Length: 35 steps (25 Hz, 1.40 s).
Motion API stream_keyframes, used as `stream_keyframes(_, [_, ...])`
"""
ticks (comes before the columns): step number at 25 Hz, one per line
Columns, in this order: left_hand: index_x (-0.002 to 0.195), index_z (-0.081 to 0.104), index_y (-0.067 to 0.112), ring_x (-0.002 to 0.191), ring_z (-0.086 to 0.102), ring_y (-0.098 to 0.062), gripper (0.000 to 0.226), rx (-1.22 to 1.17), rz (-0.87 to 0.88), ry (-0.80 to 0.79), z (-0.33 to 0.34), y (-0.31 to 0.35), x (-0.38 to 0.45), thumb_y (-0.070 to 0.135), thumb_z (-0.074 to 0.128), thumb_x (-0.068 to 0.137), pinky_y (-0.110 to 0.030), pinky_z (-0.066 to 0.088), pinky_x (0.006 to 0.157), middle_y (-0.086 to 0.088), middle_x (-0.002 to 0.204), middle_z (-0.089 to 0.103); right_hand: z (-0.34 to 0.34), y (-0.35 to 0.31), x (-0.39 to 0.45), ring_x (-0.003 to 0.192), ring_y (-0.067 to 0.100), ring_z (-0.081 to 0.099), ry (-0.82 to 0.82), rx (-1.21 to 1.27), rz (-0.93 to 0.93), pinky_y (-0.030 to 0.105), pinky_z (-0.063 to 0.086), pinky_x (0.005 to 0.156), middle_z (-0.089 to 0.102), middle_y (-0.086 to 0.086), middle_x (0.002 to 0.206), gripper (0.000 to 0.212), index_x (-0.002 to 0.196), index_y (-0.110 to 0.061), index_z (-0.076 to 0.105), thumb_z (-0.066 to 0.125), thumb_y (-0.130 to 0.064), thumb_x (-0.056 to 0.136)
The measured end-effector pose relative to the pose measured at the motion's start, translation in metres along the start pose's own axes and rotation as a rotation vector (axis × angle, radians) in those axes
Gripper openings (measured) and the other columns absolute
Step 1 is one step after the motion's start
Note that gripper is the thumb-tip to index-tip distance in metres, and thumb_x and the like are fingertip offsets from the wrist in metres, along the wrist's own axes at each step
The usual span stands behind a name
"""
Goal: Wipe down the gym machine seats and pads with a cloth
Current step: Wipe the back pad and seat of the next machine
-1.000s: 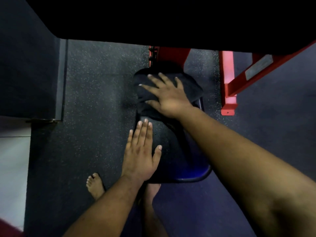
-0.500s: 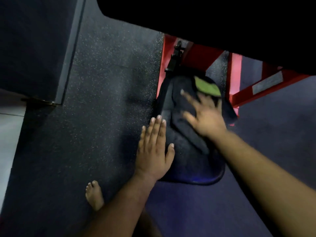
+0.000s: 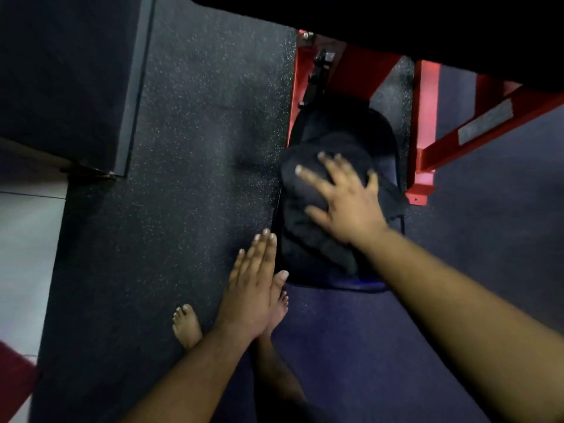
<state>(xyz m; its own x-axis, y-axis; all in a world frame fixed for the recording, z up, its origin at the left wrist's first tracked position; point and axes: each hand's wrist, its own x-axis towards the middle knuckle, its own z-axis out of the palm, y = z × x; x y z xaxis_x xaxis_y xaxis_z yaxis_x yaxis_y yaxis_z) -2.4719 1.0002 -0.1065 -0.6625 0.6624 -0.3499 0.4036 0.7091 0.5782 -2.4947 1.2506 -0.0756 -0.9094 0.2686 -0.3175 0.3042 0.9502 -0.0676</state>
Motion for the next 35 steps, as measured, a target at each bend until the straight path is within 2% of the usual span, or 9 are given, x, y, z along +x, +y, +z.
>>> stream_keyframes(4, [0.161, 0.0, 0.027, 0.156, -0.005, -0.01, 0.068, -0.02, 0.076, -0.041, -0.002, -0.022, 0.008, 0.054, 0.024, 0.102, -0.042, 0.01, 0.127, 0.005, 0.169, -0.007, -0.002, -0.02, 0.064, 0.155, 0.029, 0.006, 0.089, 0.139, 0.316, 0.079, 0.01, 0.109, 0.011, -0.003, 0.169, 0.069, 0.153, -0.053, 0.018, 0.037, -0.068, 0.088])
stream_keyframes(9, [0.16, 0.019, 0.03, 0.154, 0.011, -0.017, 0.063, -0.241, -0.131, -0.051, -0.024, -0.043, -0.007, 0.056, 0.029, 0.104, -0.049, 0.024, 0.122, 0.015, 0.168, -0.006, 0.032, -0.072, -0.073, 0.155, 0.028, 0.012, 0.102, 0.135, 0.201, 0.073, 0.013, 0.113, 0.013, -0.002, 0.168, 0.076, 0.155, -0.049, 0.019, 0.052, -0.059, 0.087])
stream_keyframes(13, [0.161, 0.01, 0.031, 0.155, 0.003, -0.013, 0.064, -0.138, -0.013, -0.105, -0.042, -0.02, 0.015, 0.05, 0.031, 0.103, -0.047, 0.015, 0.124, 0.013, 0.168, -0.008, 0.045, -0.031, -0.141, 0.153, 0.025, 0.018, 0.088, 0.112, 0.293, 0.073, 0.019, 0.112, 0.02, -0.001, 0.167, 0.087, 0.153, -0.05, 0.023, 0.068, -0.058, 0.078])
stream_keyframes(16, [0.161, 0.007, 0.025, 0.153, -0.008, -0.008, 0.066, -0.053, 0.093, -0.099, -0.037, 0.016, 0.055, 0.043, 0.037, 0.106, -0.036, 0.002, 0.121, 0.007, 0.169, -0.009, 0.035, 0.01, -0.109, 0.154, 0.023, 0.011, 0.096, 0.211, 0.496, 0.07, 0.022, 0.111, 0.013, -0.003, 0.168, 0.077, 0.153, -0.055, 0.016, 0.054, -0.064, 0.086])
stream_keyframes(19, [0.161, 0.007, 0.018, 0.155, -0.01, -0.015, 0.067, -0.012, 0.062, -0.037, -0.025, 0.034, 0.076, 0.042, 0.037, 0.105, -0.04, 0.0, 0.125, 0.001, 0.169, -0.01, 0.013, 0.039, -0.039, 0.149, 0.03, 0.025, 0.14, 0.453, 0.755, 0.065, 0.035, 0.107, 0.015, 0.001, 0.167, 0.07, 0.154, -0.052, 0.016, 0.041, -0.07, 0.091])
stream_keyframes(23, [0.161, 0.002, 0.015, 0.156, -0.011, -0.019, 0.07, 0.115, 0.03, 0.003, -0.012, 0.039, 0.079, 0.043, 0.029, 0.103, -0.049, 0.003, 0.127, -0.003, 0.169, -0.012, 0.03, 0.018, -0.099, 0.152, 0.028, 0.018, 0.161, 0.287, 0.613, 0.061, 0.041, 0.101, 0.011, -0.002, 0.168, 0.067, 0.155, -0.049, 0.018, 0.037, -0.07, 0.095])
stream_keyframes(26, [0.161, 0.009, 0.014, 0.156, -0.005, -0.022, 0.073, 0.117, 0.009, 0.065, -0.009, 0.047, 0.083, 0.043, 0.028, 0.097, -0.054, 0.012, 0.125, -0.005, 0.17, -0.005, 0.043, 0.004, -0.151, 0.154, 0.029, 0.012, 0.131, 0.433, 0.643, 0.06, 0.046, 0.1, 0.005, -0.004, 0.169, 0.069, 0.155, -0.051, 0.018, 0.043, -0.066, 0.092])
stream_keyframes(31, [0.161, 0.013, 0.011, 0.157, -0.001, -0.027, 0.079, 0.173, 0.052, 0.132, 0.0, 0.04, 0.085, 0.041, 0.038, 0.093, -0.052, 0.012, 0.126, -0.011, 0.17, 0.002, 0.029, 0.045, -0.063, 0.147, 0.04, 0.029, 0.142, 0.357, 0.646, 0.059, 0.047, 0.101, 0.012, 0.011, 0.167, 0.073, 0.156, -0.048, 0.014, 0.045, -0.066, 0.092])
stream_keyframes(35, [0.161, 0.013, 0.011, 0.157, 0.0, -0.027, 0.078, 0.219, 0.071, 0.146, 0.002, 0.042, 0.082, 0.04, 0.039, 0.093, -0.053, 0.014, 0.125, -0.011, 0.17, 0.002, -0.001, 0.064, 0.053, 0.152, 0.041, 0.011, 0.061, 0.333, 0.591, 0.068, 0.028, 0.111, 0.002, 0.007, 0.169, 0.077, 0.156, -0.049, 0.007, 0.028, -0.081, 0.089])
